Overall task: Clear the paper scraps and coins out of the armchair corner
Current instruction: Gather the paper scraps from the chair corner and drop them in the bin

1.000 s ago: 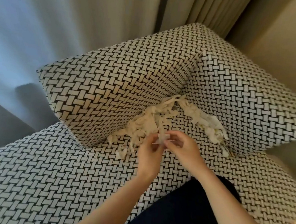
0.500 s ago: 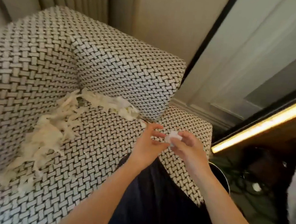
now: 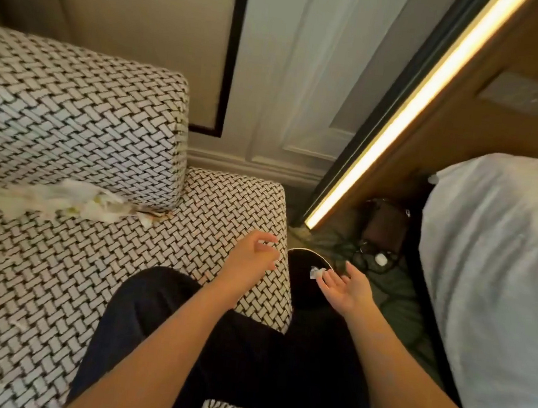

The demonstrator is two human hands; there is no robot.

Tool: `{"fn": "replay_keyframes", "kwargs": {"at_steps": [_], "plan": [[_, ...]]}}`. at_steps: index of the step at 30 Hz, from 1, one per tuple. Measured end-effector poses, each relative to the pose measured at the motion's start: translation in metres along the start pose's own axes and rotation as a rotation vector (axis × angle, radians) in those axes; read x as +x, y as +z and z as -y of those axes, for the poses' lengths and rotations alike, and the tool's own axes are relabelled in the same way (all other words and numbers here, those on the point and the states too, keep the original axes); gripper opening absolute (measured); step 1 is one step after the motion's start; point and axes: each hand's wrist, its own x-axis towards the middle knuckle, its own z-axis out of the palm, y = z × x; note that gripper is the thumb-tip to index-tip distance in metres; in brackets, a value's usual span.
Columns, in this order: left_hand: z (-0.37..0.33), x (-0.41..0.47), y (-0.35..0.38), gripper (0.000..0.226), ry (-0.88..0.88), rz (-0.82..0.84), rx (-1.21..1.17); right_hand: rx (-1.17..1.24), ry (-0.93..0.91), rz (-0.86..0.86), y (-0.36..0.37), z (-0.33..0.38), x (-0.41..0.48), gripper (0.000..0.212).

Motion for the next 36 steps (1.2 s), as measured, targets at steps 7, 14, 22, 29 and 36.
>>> {"fn": "replay_keyframes", "kwargs": {"at_steps": [7, 14, 22, 29, 36], "plan": [[-0.005, -0.014, -0.043, 0.024, 0.030, -0.181, -0.067, -0.468, -0.025, 0.279, 0.053, -0.034, -0.017, 0.043], [0.018, -0.069, -0.124, 0.016, 0.116, -0.533, -0.272, -0.868, -0.131, 0.692, 0.142, -0.139, -0.098, 0.020], [0.128, -0.153, -0.202, 0.017, -0.083, -1.007, -0.362, -1.241, -0.281, 0.986, 0.154, -0.258, -0.158, 0.016], [0.232, -0.198, -0.221, 0.041, -0.358, -1.562, -0.211, -1.646, -0.448, 1.309, 0.114, -0.342, -0.173, 0.019], [0.258, -0.197, -0.222, 0.064, -0.573, -1.287, 0.214, -1.838, -0.506, 1.436, 0.091, -0.366, -0.173, 0.020]]}}
